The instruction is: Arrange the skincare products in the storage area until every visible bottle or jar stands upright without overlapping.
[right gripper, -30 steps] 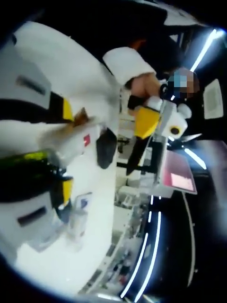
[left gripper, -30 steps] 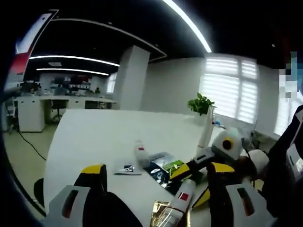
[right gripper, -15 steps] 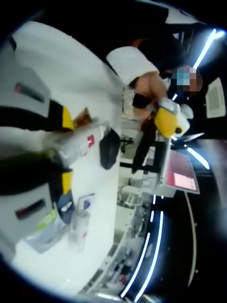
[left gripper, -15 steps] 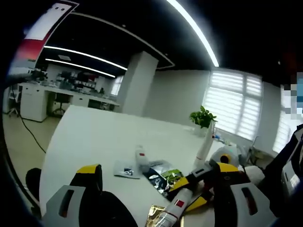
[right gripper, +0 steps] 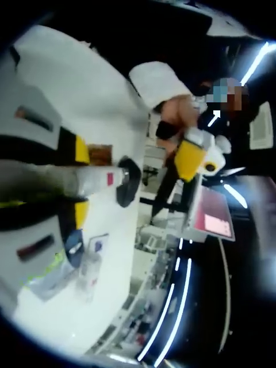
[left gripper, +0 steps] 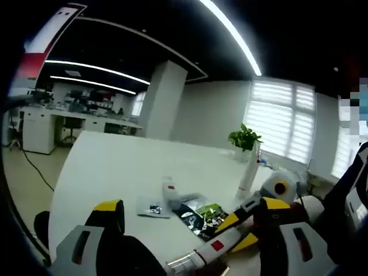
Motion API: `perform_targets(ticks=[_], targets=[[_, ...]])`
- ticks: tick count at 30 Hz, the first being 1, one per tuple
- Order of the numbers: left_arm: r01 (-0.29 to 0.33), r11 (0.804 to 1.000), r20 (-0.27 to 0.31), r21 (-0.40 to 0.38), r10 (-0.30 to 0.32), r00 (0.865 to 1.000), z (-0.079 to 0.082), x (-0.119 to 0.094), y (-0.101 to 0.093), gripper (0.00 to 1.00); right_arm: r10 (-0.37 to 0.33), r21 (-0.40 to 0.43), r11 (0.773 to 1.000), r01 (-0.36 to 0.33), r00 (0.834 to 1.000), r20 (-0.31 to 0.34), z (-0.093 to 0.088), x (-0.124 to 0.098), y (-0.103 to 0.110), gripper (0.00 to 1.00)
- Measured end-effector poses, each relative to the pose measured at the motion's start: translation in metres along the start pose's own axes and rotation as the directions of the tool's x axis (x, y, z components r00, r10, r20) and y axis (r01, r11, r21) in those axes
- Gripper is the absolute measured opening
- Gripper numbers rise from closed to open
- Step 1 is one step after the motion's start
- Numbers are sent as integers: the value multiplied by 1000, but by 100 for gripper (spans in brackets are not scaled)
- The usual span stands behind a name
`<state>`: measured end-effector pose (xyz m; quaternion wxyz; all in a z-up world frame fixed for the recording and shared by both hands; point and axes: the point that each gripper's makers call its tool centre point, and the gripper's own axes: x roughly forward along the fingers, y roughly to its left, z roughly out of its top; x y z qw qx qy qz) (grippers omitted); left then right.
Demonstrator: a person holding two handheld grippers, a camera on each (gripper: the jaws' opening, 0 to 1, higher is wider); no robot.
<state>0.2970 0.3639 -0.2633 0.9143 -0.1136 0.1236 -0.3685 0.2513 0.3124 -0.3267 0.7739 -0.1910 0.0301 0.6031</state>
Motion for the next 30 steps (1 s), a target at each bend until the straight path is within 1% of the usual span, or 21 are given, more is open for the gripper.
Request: perform_targets(ticks=[2, 3, 4, 6, 8, 13, 14, 16, 20, 22, 23, 25, 26, 28, 29, 30], targets=[[8, 1000, 16, 1, -8, 1000, 2, 0, -1, 97, -17, 0, 1000, 17, 999, 28, 6, -2, -1, 19], [13, 1000, 23, -3, -13, 1000, 3, 0, -2, 96, -23, -3, 1000, 23, 999, 27, 7, -3, -2, 19], [15, 1000, 28, -9, -14, 999, 4, 1, -2, 96, -40, -12, 999, 40, 999, 32, 8, -4, -5, 19], [16, 1000, 34, -16, -15, 999, 4, 1, -1, 96, -70, -4, 998, 70, 996, 55, 12, -8, -12, 19], [17, 1000, 32, -19, -17, 999, 3, 1, -1, 96, -94, -2, 995, 95, 993, 75, 16, -12, -17, 19], [25, 999, 11, -21, -24, 1000, -2, 6, -1, 96, -130, -18, 991, 132, 986, 105, 22, -18, -24, 18], [29, 999, 4, -22, -29, 1000, -3, 8, -3, 96, -144, -21, 989, 147, 983, 117, 25, -20, -26, 18], [34, 999, -2, -20, -34, 999, -5, 10, -4, 96, -151, -21, 988, 155, 980, 130, 27, -22, -28, 18], [23, 999, 11, -35, -22, 1000, -4, 12, -3, 93, -202, -12, 978, 208, 960, 193, 39, -31, -39, 18], [41, 997, 21, -61, -40, 999, -4, 15, -6, 93, -225, -7, 973, 231, 951, 212, 42, -36, -45, 18], [51, 996, 26, -73, -50, 998, -4, 16, -8, 93, -244, -7, 968, 252, 943, 228, 46, -39, -48, 18], [62, 994, 31, -87, -60, 998, -4, 19, -9, 92, -255, -5, 964, 264, 936, 244, 48, -42, -51, 18], [66, 994, 31, -91, -64, 997, -4, 20, -10, 92, -267, -3, 961, 277, 930, 254, 50, -44, -53, 18], [79, 992, 24, -103, -77, 997, -6, 23, -13, 91, -271, -4, 959, 282, 925, 267, 52, -46, -54, 18], [90, 991, 14, -103, -89, 996, -8, 24, -16, 88, -275, 1, 958, 286, 920, 281, 55, -47, -55, 18], [105, 989, 1, -103, -106, 994, -11, 25, -19, 85, -274, -1, 958, 286, 918, 286, 56, -48, -55, 18]])
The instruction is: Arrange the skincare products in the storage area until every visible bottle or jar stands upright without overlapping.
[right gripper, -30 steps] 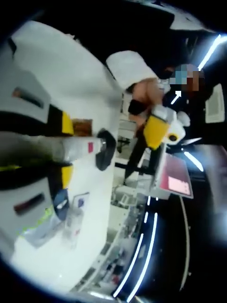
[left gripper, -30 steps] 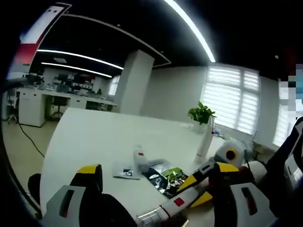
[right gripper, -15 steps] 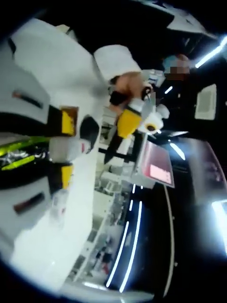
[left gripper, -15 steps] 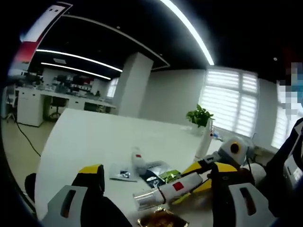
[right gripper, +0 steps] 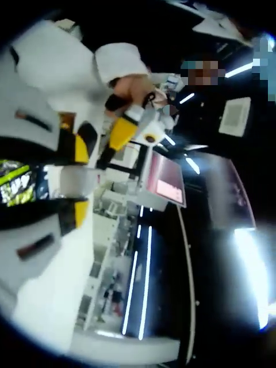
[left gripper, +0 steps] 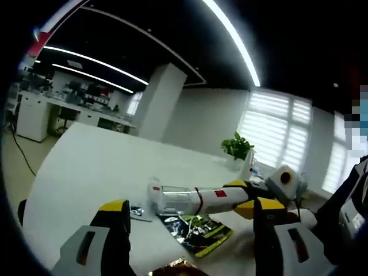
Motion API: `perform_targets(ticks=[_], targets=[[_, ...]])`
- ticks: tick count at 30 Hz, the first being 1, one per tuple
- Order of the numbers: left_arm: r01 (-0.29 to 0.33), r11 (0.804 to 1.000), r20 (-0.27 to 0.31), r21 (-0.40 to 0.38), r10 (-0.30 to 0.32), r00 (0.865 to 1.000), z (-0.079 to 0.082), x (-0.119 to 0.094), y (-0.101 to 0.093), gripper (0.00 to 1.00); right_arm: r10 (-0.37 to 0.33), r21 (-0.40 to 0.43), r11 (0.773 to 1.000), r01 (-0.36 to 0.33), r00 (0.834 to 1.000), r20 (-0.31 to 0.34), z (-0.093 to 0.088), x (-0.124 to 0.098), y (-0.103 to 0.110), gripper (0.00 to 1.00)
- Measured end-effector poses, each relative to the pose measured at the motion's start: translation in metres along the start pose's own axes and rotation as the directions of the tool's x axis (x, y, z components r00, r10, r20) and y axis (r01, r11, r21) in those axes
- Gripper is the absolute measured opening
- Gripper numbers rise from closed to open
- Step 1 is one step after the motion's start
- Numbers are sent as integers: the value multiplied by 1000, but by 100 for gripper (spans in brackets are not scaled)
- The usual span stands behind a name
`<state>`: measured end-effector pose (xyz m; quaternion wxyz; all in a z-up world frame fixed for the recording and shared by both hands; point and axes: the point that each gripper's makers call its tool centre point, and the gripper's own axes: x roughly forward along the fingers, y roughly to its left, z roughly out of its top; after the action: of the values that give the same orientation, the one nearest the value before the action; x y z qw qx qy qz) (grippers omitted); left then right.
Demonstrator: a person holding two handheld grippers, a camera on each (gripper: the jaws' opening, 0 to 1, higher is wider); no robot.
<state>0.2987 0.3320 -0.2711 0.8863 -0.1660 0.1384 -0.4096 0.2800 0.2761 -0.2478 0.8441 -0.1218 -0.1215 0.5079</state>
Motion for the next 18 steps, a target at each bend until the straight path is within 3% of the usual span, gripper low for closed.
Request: perform_targets(ticks=[5, 9, 14, 17, 18], targets=[[94, 995, 15, -37, -93, 996, 0, 4, -19, 73, -3, -17, 1000, 3, 1000, 26, 6, 0, 0, 18], [110, 991, 45, -80, -107, 993, 3, 3, -20, 71, -1, -26, 1000, 2, 999, 41, 10, -1, 1, 18], [195, 950, 170, -245, -156, 973, 21, -3, -28, 74, -3, -40, 999, 6, 998, 57, 13, -2, 1, 19], [244, 926, 242, -288, -176, 954, 31, -7, -30, 73, -8, -39, 999, 11, 998, 68, 15, -3, 0, 19], [243, 928, 242, -284, -176, 954, 30, -8, -29, 72, -7, -35, 999, 10, 997, 70, 16, -3, 0, 19]])
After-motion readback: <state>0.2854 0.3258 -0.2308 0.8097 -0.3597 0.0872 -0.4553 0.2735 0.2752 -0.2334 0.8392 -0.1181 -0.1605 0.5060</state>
